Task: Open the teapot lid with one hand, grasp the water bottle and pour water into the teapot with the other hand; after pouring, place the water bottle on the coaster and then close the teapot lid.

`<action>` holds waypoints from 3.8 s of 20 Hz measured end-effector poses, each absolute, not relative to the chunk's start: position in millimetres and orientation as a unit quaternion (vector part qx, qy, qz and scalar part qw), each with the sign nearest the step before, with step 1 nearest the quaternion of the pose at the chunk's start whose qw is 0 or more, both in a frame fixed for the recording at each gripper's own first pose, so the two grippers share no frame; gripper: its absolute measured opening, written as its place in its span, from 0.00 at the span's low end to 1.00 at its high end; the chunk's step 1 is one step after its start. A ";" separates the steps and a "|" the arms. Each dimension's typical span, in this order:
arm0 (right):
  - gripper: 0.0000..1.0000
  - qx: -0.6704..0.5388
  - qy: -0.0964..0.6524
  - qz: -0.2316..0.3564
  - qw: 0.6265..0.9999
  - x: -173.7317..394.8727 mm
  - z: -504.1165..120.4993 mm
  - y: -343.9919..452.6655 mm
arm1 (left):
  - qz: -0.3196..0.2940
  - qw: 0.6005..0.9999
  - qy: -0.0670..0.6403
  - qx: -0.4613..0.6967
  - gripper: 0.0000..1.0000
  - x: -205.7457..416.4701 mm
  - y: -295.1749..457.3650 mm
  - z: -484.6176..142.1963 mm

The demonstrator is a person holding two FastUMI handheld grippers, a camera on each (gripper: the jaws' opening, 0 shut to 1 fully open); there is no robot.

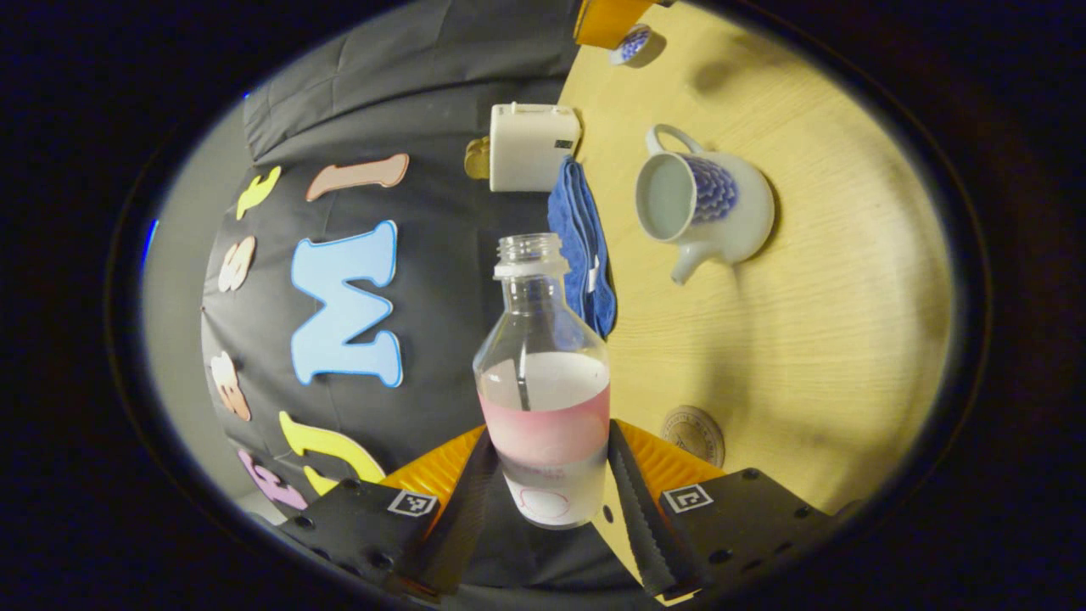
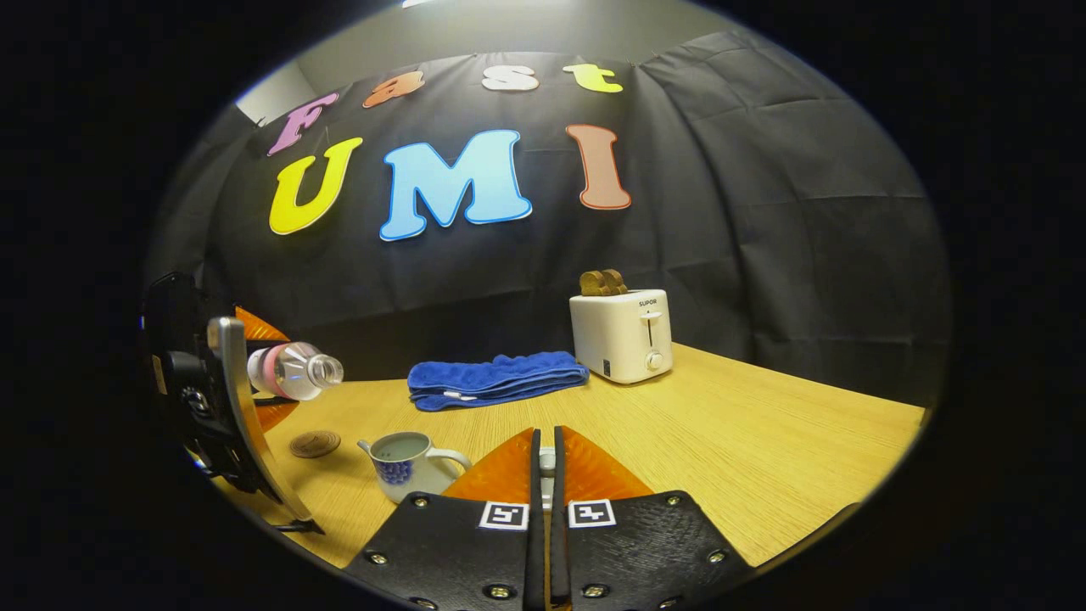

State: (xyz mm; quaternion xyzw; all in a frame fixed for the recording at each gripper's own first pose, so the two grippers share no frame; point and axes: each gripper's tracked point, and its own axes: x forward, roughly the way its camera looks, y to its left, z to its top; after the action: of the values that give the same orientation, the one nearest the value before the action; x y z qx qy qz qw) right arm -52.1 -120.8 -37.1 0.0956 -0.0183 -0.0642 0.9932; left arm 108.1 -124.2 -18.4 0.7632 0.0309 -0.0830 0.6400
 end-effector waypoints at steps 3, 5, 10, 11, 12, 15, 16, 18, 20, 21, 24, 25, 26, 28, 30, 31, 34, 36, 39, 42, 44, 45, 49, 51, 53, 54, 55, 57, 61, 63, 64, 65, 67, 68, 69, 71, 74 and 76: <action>0.03 0.099 -0.019 -0.065 0.993 -53.0 -36.9 -121.7 | -0.081 0.610 0.023 0.788 0.88 105.0 -128.5 -18.3; 0.03 0.099 -0.018 -0.065 0.993 -53.4 -37.1 -122.0 | -0.080 0.594 0.019 0.800 0.87 104.8 -130.3 -17.0; 0.03 0.099 -0.016 -0.069 0.993 -53.9 -39.1 -125.0 | -0.078 0.561 0.009 0.824 0.87 107.4 -133.9 -9.6; 0.03 0.098 -0.016 -0.070 0.993 -54.2 -38.7 -126.5 | -0.078 0.554 0.007 0.829 0.87 107.9 -135.0 -8.4; 0.03 0.098 -0.017 -0.071 0.992 -54.4 -39.1 -126.7 | -0.078 0.549 0.007 0.832 0.87 108.1 -134.9 -7.1; 0.03 0.098 -0.016 -0.071 0.992 -55.0 -38.9 -126.8 | -0.076 0.528 0.004 0.846 0.87 108.4 -137.8 -3.0; 0.03 0.099 -0.016 -0.070 0.992 -55.1 -39.1 -126.5 | -0.077 0.523 0.003 0.849 0.87 109.2 -137.2 -1.3; 0.03 0.101 -0.017 -0.070 0.992 -54.9 -38.8 -126.9 | -0.076 0.516 0.003 0.853 0.87 109.0 -138.6 0.2; 0.03 0.102 -0.019 -0.070 0.992 -55.6 -37.9 -127.3 | -0.078 0.514 0.003 0.854 0.87 109.8 -138.4 0.6; 0.03 0.102 -0.019 -0.069 0.992 -56.3 -37.5 -127.1 | -0.077 0.511 0.004 0.856 0.87 110.2 -138.6 0.6; 0.03 0.104 -0.019 -0.067 0.992 -56.0 -37.6 -126.7 | -0.075 0.504 0.003 0.861 0.87 112.6 -137.8 6.1; 0.03 0.105 -0.020 -0.068 0.992 -56.0 -37.0 -127.2 | -0.074 0.501 0.002 0.862 0.87 113.7 -137.3 7.6; 0.03 0.105 -0.020 -0.069 0.992 -56.0 -37.7 -128.0 | -0.072 0.498 0.002 0.864 0.87 114.7 -137.2 9.7; 0.03 0.105 -0.019 -0.070 0.992 -56.2 -37.8 -128.3 | -0.070 0.494 0.001 0.867 0.87 116.2 -136.9 12.0; 0.03 0.105 -0.017 -0.071 0.992 -56.0 -38.9 -128.4 | -0.069 0.492 -0.002 0.868 0.87 116.7 -137.6 13.9; 0.03 0.105 -0.018 -0.071 0.992 -56.1 -38.0 -129.1 | -0.070 0.490 -0.003 0.869 0.87 116.4 -138.3 14.1; 0.03 0.105 -0.018 -0.074 0.992 -56.7 -38.6 -130.5 | -0.070 0.481 -0.007 0.874 0.87 116.2 -139.0 17.6; 0.03 0.105 -0.017 -0.076 0.991 -56.7 -38.9 -131.5 | -0.071 0.478 -0.008 0.876 0.87 118.0 -139.6 17.5; 0.03 0.104 -0.017 -0.079 0.991 -56.6 -38.6 -132.5 | -0.070 0.471 -0.010 0.879 0.87 119.5 -141.2 19.8; 0.03 0.105 -0.017 -0.080 0.991 -56.8 -39.4 -133.2 | -0.070 0.464 -0.014 0.883 0.87 118.8 -143.1 24.1; 0.03 0.106 -0.017 -0.080 0.991 -57.2 -38.9 -133.6 | -0.069 0.460 -0.015 0.885 0.87 119.2 -144.6 25.8; 0.03 0.107 -0.017 -0.080 0.991 -57.4 -38.4 -133.7 | -0.068 0.457 -0.016 0.887 0.87 119.2 -144.6 26.2; 0.03 0.108 -0.019 -0.081 0.991 -58.6 -37.9 -134.7 | -0.065 0.446 -0.017 0.893 0.87 120.3 -144.7 29.4; 0.03 0.109 -0.019 -0.081 0.991 -58.2 -38.0 -134.9 | -0.063 0.441 -0.017 0.895 0.87 120.2 -142.8 29.9; 0.03 0.110 -0.019 -0.079 0.991 -58.4 -37.8 -133.7 | -0.062 0.436 -0.018 0.898 0.87 121.2 -143.4 32.5; 0.03 0.110 -0.020 -0.079 0.991 -58.9 -37.6 -133.9 | -0.062 0.433 -0.019 0.899 0.87 122.2 -144.4 32.8; 0.03 0.110 -0.020 -0.078 0.991 -59.0 -37.2 -134.0 | -0.061 0.430 -0.021 0.901 0.87 123.9 -144.7 32.5; 0.03 0.112 -0.019 -0.078 0.991 -58.5 -37.8 -133.7 | -0.060 0.424 -0.022 0.903 0.87 122.8 -144.1 34.1; 0.03 0.112 -0.019 -0.077 0.990 -58.8 -37.4 -134.1 | -0.057 0.414 -0.023 0.908 0.87 124.9 -144.9 35.3; 0.03 0.113 -0.019 -0.078 0.990 -58.2 -38.2 -134.6 | -0.057 0.408 -0.026 0.911 0.87 125.0 -144.5 36.7; 0.03 0.114 -0.019 -0.078 0.990 -58.8 -38.1 -134.7 | -0.057 0.405 -0.027 0.912 0.87 123.7 -146.5 36.0; 0.03 0.114 -0.019 -0.077 0.990 -59.2 -37.5 -134.6 | -0.057 0.403 -0.028 0.913 0.87 122.2 -148.1 35.8; 0.03 0.115 -0.019 -0.077 0.990 -59.2 -37.9 -134.5 | -0.057 0.398 -0.032 0.915 0.87 121.7 -148.5 36.2; 0.03 0.115 -0.019 -0.076 0.990 -58.8 -38.1 -134.2 | -0.056 0.394 -0.034 0.917 0.87 121.6 -149.4 37.5; 0.03 0.115 -0.019 -0.076 0.990 -58.7 -37.9 -134.4 | -0.056 0.390 -0.035 0.919 0.87 121.1 -149.8 37.6; 0.03 0.116 -0.019 -0.076 0.990 -59.1 -37.9 -134.8 | -0.055 0.382 -0.038 0.922 0.87 119.9 -151.2 37.9; 0.03 0.116 -0.019 -0.075 0.990 -59.1 -38.6 -133.9 | -0.053 0.370 -0.042 0.927 0.87 121.1 -153.4 40.6; 0.03 0.117 -0.018 -0.075 0.990 -59.1 -38.6 -133.7 | -0.051 0.359 -0.048 0.931 0.87 121.5 -153.8 41.8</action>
State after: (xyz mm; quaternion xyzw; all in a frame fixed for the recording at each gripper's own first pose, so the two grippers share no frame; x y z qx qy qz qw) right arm -59.1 -133.7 -38.6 0.1166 -0.0182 -0.0745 0.9902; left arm 121.5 -153.8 41.8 0.9309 -0.0481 -0.0511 0.3586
